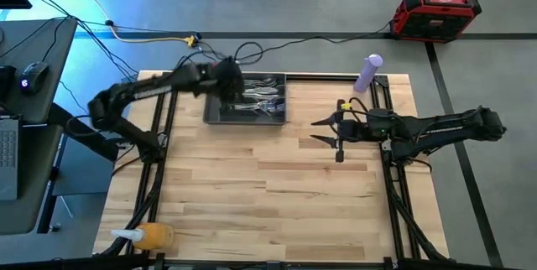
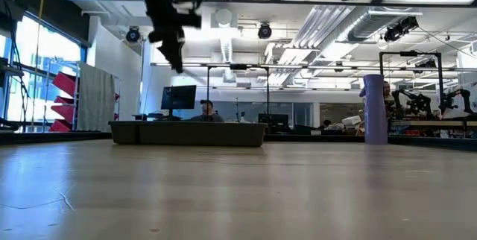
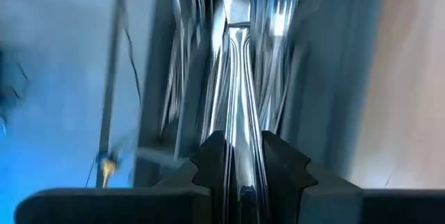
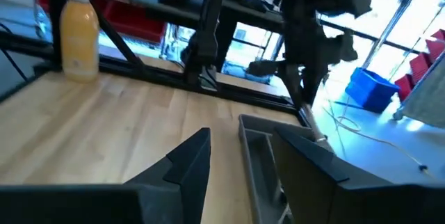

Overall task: Sort silverware
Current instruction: Put the silver knife into the organizing bin

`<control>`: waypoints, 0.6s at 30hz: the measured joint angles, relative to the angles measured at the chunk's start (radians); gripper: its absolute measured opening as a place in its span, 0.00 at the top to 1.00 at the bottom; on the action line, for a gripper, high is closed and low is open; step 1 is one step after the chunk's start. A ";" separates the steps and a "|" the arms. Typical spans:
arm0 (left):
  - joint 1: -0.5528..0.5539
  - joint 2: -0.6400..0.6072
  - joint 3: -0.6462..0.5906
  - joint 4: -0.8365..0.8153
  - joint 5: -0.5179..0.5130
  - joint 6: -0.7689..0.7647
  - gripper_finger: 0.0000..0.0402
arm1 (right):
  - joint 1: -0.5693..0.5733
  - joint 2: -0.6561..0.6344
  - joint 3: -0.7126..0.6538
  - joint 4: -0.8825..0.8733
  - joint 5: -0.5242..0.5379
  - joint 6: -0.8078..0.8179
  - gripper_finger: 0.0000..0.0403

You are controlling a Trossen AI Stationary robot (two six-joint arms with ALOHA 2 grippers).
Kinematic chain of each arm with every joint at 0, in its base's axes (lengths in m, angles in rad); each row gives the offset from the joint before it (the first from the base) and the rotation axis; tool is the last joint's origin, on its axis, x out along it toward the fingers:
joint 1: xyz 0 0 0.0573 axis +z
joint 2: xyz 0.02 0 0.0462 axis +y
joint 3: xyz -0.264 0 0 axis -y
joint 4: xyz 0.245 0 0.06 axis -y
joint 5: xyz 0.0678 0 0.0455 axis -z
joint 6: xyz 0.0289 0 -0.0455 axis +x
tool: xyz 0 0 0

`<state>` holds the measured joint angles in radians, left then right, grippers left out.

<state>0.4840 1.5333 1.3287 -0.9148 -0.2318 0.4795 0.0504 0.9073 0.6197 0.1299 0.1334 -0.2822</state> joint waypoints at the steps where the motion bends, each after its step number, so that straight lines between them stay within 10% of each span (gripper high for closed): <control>1: 0.022 0.036 0.024 -0.025 0.001 0.037 0.87 | -0.005 0.004 0.000 -0.001 0.003 -0.006 0.65; 18: 0.180 0.328 0.098 0.107 0.079 0.281 0.87 | -0.011 0.010 -0.001 -0.077 0.002 0.043 0.65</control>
<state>0.6639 1.8609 1.4269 -0.8082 -0.1526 0.7601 0.0391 0.9169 0.6189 0.0524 0.1354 -0.2393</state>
